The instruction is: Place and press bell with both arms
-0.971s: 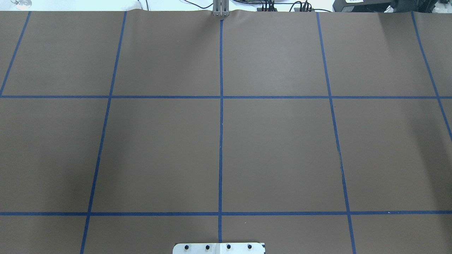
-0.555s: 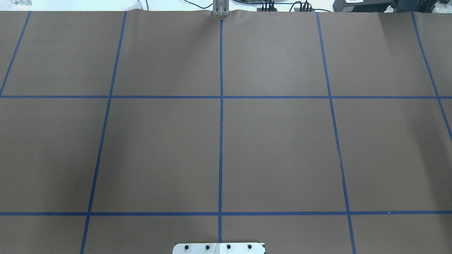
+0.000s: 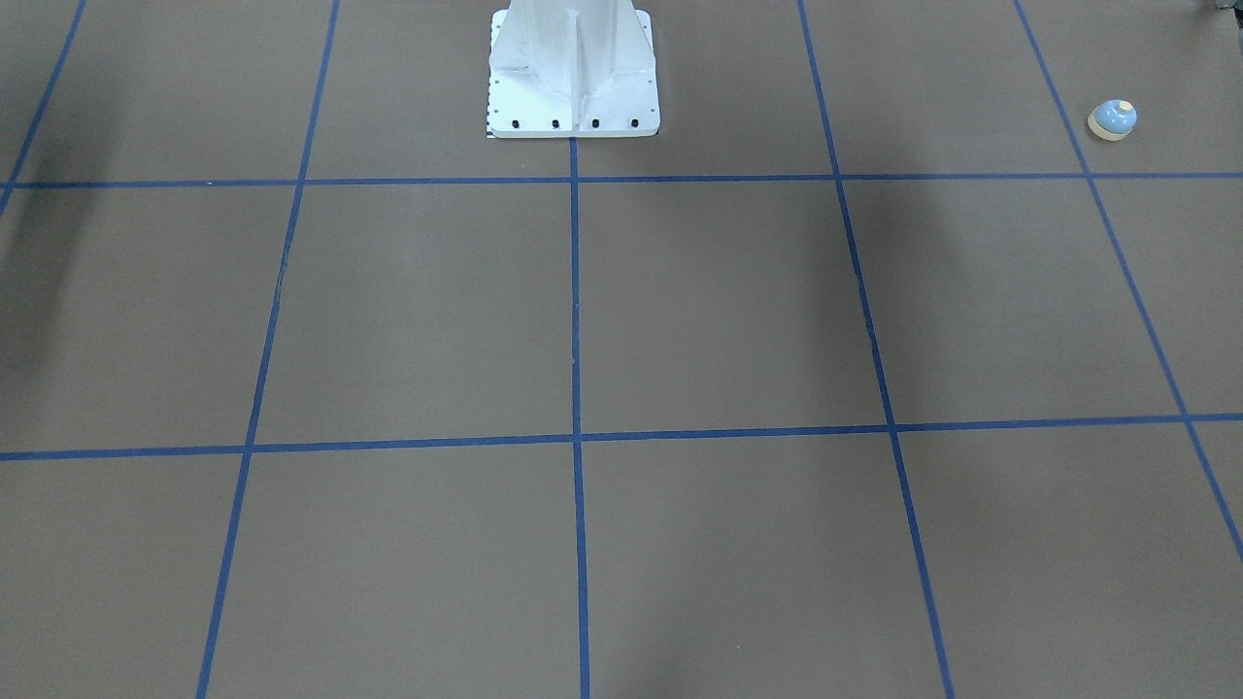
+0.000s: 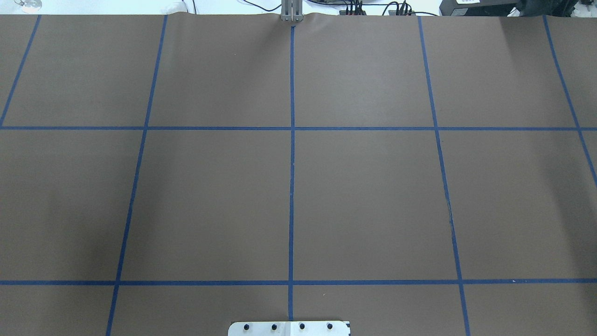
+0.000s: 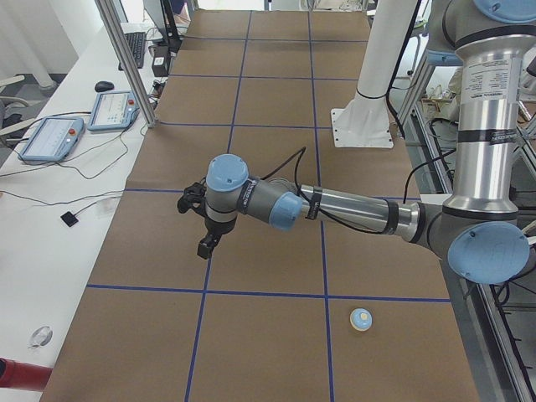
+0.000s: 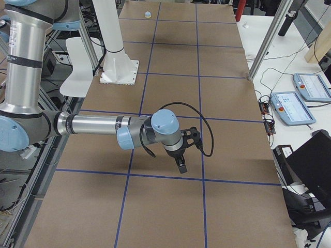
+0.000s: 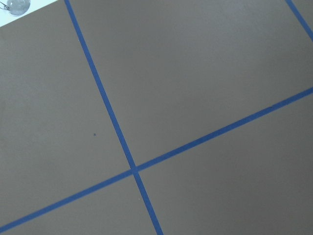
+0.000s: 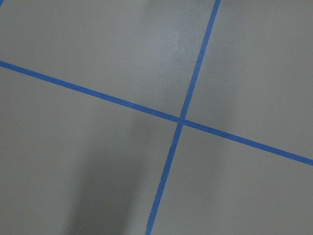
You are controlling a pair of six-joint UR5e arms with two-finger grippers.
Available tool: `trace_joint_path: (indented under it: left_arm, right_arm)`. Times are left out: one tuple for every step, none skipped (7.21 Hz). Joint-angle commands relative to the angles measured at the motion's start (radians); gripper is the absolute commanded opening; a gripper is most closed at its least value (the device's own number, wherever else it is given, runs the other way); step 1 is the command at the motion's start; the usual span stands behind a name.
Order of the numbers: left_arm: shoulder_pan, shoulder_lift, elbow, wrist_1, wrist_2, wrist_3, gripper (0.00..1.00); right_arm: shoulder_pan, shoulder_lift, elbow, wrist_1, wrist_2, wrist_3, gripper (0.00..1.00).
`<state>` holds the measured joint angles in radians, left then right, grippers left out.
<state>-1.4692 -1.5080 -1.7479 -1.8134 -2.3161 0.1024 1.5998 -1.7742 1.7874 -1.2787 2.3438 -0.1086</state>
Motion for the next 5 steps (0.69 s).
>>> trace_joint_path:
  left_arm:
    - [0.023,0.092,0.004,-0.006,-0.003,-0.003,1.00]
    - [0.024,0.132,0.004,-0.009,-0.003,-0.001,1.00]
    - [0.030,0.167,0.002,-0.009,-0.005,-0.003,1.00]
    - [0.068,0.213,0.002,-0.007,-0.003,-0.004,1.00]
    - [0.096,0.250,0.002,-0.010,-0.005,-0.059,1.00]
  right_arm:
    - [-0.001,-0.010,0.000,0.001,0.000,-0.006,1.00]
    - [-0.003,-0.014,0.000,0.001,0.000,-0.006,1.00]
    - [-0.003,-0.019,0.000,0.001,0.002,-0.006,1.00]
    - [-0.001,-0.019,0.000,0.001,0.000,-0.008,1.00]
    - [-0.003,-0.021,0.000,0.002,0.002,-0.008,1.00]
